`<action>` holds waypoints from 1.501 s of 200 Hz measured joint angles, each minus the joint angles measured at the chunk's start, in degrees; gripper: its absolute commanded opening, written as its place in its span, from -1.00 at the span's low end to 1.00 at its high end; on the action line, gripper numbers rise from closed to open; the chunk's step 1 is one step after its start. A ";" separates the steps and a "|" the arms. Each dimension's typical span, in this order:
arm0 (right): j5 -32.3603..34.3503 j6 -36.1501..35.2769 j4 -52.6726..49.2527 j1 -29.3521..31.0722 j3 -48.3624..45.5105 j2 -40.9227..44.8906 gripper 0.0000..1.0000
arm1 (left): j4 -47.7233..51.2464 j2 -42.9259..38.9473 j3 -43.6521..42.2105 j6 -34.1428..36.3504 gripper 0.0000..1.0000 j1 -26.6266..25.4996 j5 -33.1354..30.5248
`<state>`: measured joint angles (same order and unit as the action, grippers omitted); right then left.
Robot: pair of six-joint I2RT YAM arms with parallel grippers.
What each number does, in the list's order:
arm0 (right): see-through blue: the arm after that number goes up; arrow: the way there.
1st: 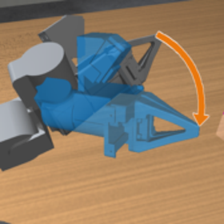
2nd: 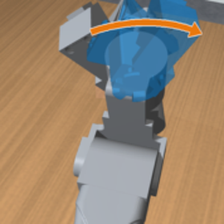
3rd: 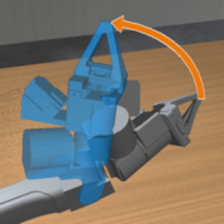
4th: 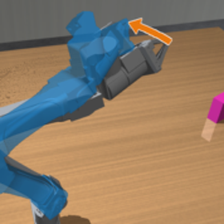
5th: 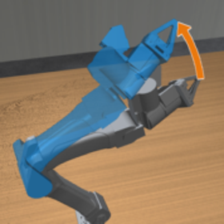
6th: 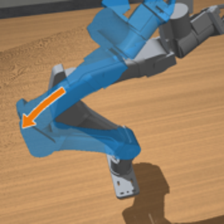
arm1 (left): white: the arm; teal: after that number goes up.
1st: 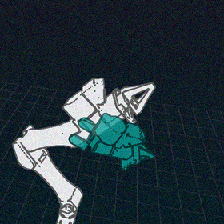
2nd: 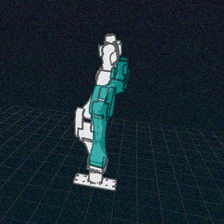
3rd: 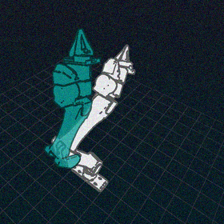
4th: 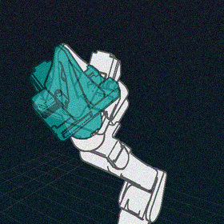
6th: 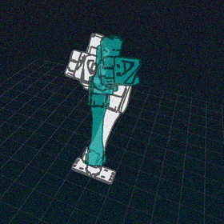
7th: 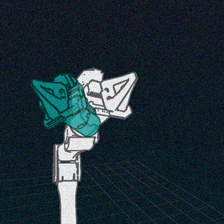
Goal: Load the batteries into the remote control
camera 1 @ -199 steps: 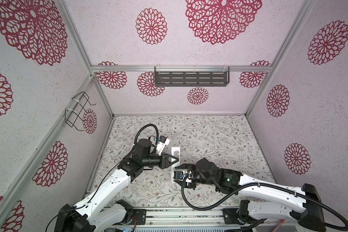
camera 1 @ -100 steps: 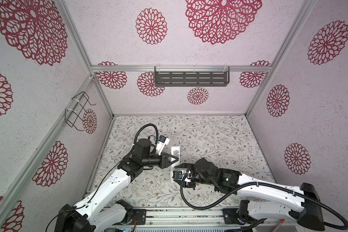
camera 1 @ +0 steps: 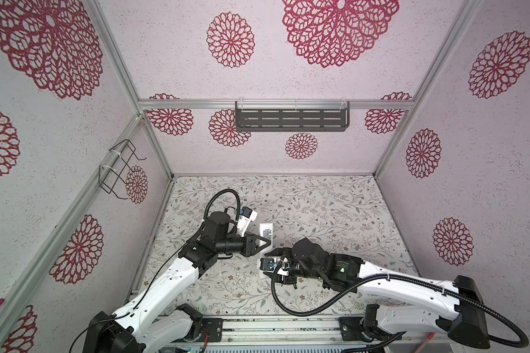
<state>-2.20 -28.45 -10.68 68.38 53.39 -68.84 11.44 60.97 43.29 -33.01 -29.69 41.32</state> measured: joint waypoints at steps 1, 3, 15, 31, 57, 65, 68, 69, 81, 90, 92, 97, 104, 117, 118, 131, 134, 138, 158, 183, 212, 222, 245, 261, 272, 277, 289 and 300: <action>-0.02 0.00 -0.02 -0.02 0.00 -0.02 0.10 | 0.00 0.00 -0.02 0.00 -1.00 0.00 -0.04; -0.04 0.00 -0.07 -0.02 0.02 -0.09 0.10 | 0.02 0.00 -0.07 0.00 -1.00 0.00 -0.04; -0.33 0.04 -0.20 -0.09 0.02 -0.26 0.09 | 0.22 0.00 -0.17 0.04 -1.00 0.00 -0.15; -0.59 0.07 -0.33 -0.15 0.17 -0.48 0.08 | 0.46 0.00 -0.20 0.15 -1.00 0.00 -0.28; -0.96 0.26 -0.44 -0.26 0.20 -0.48 0.07 | 0.52 0.00 -0.20 0.24 -1.00 0.00 -0.28; -1.07 0.48 -0.48 -0.28 0.20 -0.48 0.07 | 0.57 0.00 -0.20 0.24 -1.00 -0.02 -0.26; -1.14 0.55 -0.50 -0.31 0.20 -0.48 0.07 | 0.61 0.00 -0.20 0.24 -1.00 -0.02 -0.26; -1.14 0.55 -0.52 -0.31 0.20 -0.48 0.07 | 0.61 0.00 -0.20 0.24 -1.00 -0.02 -0.26; -1.31 0.63 -0.66 -0.33 0.26 -0.48 0.06 | 0.72 0.00 -0.20 0.24 -1.00 -0.04 -0.24; -1.51 0.70 -0.79 -0.35 0.28 -0.48 0.05 | 0.85 0.00 -0.20 0.24 -1.00 -0.04 -0.20; -1.55 0.72 -0.81 -0.35 0.28 -0.48 0.05 | 0.90 0.00 -0.20 0.24 -1.00 -0.04 -0.17; -1.64 0.85 -0.83 -0.35 0.28 -0.50 0.05 | 0.96 0.00 -0.20 0.24 -1.00 -0.04 -0.15; -1.73 1.03 -0.85 -0.35 0.28 -0.50 0.05 | 1.01 0.00 -0.24 0.22 -1.00 -0.04 -0.09; -2.08 1.09 -0.96 -0.37 0.28 -0.57 0.04 | 1.16 -0.07 -0.33 0.24 -1.00 -0.04 -0.02; -2.10 1.09 -0.96 -0.37 0.28 -0.59 0.04 | 1.20 -0.09 -0.35 0.24 -1.00 -0.04 -0.02; -2.47 1.11 -1.03 -0.37 0.28 -0.70 0.04 | 1.38 -0.24 -0.59 0.24 -1.00 -0.07 -0.02; -2.54 1.11 -1.05 -0.37 0.28 -0.74 0.04 | 1.38 -0.28 -0.61 0.26 -1.00 -0.07 -0.04; -2.58 1.11 -1.07 -0.37 0.28 -0.79 0.03 | 1.40 -0.31 -0.70 0.26 -1.00 -0.07 -0.02; -2.69 1.11 -1.20 -0.37 0.28 -0.92 0.03 | 1.57 -0.33 -0.81 0.28 -1.00 -0.07 -0.07; -3.02 1.16 -1.40 -0.37 0.39 -0.92 0.01 | 1.81 -0.33 -0.81 0.39 -1.00 -0.07 -0.04; -3.65 1.53 -1.88 -0.37 0.50 -0.92 0.00 | 2.36 -0.33 -0.81 0.46 -1.00 -0.07 -0.02; -3.98 1.55 -2.14 -0.39 0.57 -0.92 0.00 | 2.67 -0.33 -0.81 0.46 -1.00 -0.17 0.00; -4.74 1.57 -2.93 -0.48 0.96 -0.92 -0.02 | 3.04 -0.33 -0.81 0.44 -1.00 -0.33 0.24; -5.35 1.60 -3.34 -0.57 1.27 -0.92 -0.03 | 3.02 -0.33 -0.81 0.44 -1.00 -0.37 0.39; -6.36 1.62 -3.87 -0.55 1.49 -0.92 -0.03 | 2.73 -0.33 -0.81 0.44 -1.00 -0.42 0.20; -7.08 1.64 -4.35 -0.48 1.49 -0.92 -0.04 | 2.38 -0.33 -0.81 0.42 -1.00 -0.42 0.13; -8.26 1.64 -5.88 -0.28 1.49 -0.92 -0.05 | 1.60 -0.33 -0.68 0.44 -1.00 -0.37 -0.02; -9.11 1.68 -6.95 -0.15 1.49 -0.92 -0.06 | 1.07 -0.33 -0.59 0.44 -1.00 -0.37 -0.11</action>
<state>-11.31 -26.76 -17.63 68.23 54.87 -69.76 12.51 60.64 42.70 -32.58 -30.06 41.21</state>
